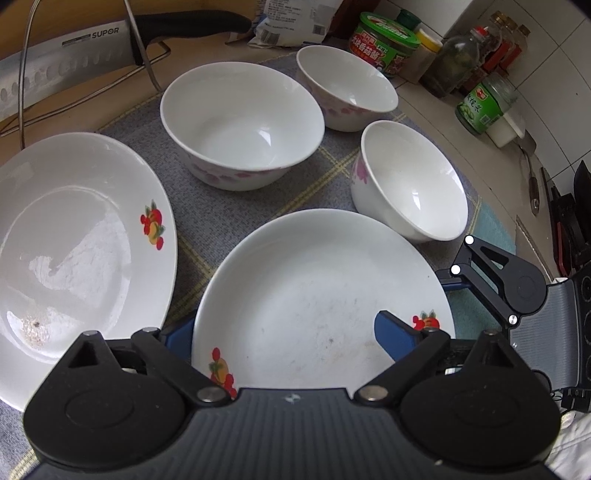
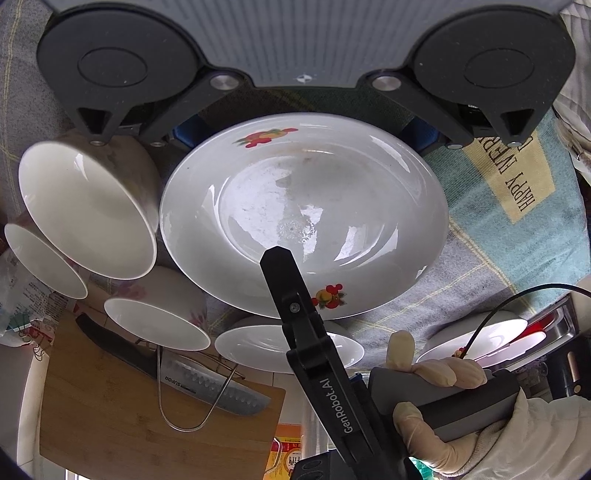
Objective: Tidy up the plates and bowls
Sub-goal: 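Carry the large plate with the left gripper toward the first plate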
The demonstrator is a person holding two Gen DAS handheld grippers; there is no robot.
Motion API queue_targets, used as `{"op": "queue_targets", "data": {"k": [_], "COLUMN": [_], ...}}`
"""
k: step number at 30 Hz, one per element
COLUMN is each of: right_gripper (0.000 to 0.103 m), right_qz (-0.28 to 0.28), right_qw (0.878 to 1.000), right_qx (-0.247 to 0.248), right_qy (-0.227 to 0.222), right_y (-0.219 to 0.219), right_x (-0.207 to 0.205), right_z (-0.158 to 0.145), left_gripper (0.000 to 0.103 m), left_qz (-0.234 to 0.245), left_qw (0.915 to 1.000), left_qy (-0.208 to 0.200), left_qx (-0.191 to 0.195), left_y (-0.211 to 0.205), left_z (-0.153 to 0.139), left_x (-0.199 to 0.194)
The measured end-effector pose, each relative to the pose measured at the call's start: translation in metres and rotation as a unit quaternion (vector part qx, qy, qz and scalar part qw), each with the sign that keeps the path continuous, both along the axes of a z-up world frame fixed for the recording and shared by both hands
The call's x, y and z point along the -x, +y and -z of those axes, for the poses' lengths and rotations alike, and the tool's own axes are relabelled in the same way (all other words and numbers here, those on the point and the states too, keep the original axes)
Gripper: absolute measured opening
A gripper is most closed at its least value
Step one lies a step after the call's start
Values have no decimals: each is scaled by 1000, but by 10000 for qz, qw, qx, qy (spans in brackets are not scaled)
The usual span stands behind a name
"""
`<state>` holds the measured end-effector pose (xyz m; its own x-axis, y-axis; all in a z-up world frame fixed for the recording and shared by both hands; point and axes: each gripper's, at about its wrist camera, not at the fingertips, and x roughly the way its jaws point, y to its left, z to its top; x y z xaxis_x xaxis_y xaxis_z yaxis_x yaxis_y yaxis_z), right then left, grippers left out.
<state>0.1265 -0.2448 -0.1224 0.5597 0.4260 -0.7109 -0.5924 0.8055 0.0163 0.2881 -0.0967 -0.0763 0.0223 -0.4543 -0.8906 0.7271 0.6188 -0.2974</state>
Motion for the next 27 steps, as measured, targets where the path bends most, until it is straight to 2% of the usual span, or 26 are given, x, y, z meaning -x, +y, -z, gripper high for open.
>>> {"op": "queue_targets", "data": {"k": [14, 27], "right_gripper": [103, 103], "right_qz": [64, -209], "right_qw": [9999, 9996], "right_qx": [98, 141], "right_qy": [-48, -79], "right_y": [2, 1], "right_x": [4, 10], "right_z": [-4, -14], "left_gripper": [96, 96], "left_qz": [63, -289], "left_qw": [10000, 9994], "left_qy": [-47, -197], "left_qx": [-2, 46], "left_y": [0, 14], "left_z": [-2, -16], "left_x": [3, 24]}}
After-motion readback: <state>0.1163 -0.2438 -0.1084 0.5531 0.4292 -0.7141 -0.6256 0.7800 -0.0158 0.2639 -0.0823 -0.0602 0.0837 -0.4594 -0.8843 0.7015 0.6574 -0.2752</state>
